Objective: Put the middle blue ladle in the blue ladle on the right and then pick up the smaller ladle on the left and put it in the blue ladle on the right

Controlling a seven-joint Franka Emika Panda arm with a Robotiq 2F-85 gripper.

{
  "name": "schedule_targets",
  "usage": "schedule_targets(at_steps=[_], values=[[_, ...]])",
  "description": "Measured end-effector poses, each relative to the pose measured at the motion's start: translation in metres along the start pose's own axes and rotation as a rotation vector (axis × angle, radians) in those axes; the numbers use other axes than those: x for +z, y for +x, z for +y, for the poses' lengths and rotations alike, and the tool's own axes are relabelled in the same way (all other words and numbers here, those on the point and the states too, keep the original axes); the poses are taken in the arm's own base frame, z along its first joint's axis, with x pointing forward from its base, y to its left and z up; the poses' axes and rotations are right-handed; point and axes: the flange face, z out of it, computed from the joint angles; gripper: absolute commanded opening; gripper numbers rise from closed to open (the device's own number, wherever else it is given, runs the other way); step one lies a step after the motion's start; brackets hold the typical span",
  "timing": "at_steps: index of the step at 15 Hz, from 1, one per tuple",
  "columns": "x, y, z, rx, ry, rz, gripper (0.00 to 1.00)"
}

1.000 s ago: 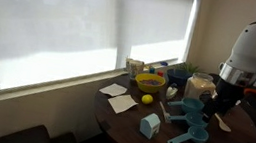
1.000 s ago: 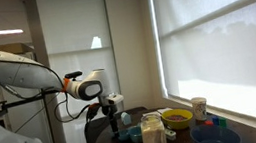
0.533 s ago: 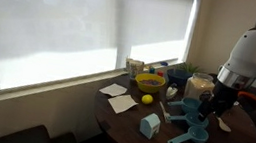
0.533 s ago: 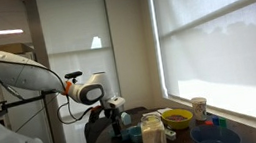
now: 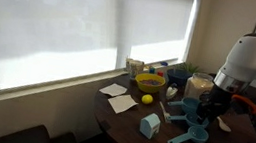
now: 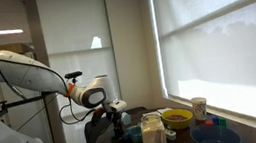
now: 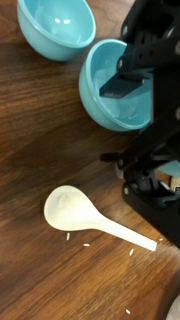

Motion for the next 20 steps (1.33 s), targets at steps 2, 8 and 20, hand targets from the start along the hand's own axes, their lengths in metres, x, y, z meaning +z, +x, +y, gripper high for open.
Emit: schedule_targets(at_steps=[2, 8, 20], values=[[0.001, 0.0, 0.0, 0.015, 0.001, 0.0, 0.15], [-0.002, 0.003, 0.0, 0.046, 0.013, 0.015, 0.01], [-0.052, 0.01, 0.014, 0.109, 0.087, 0.134, 0.01]])
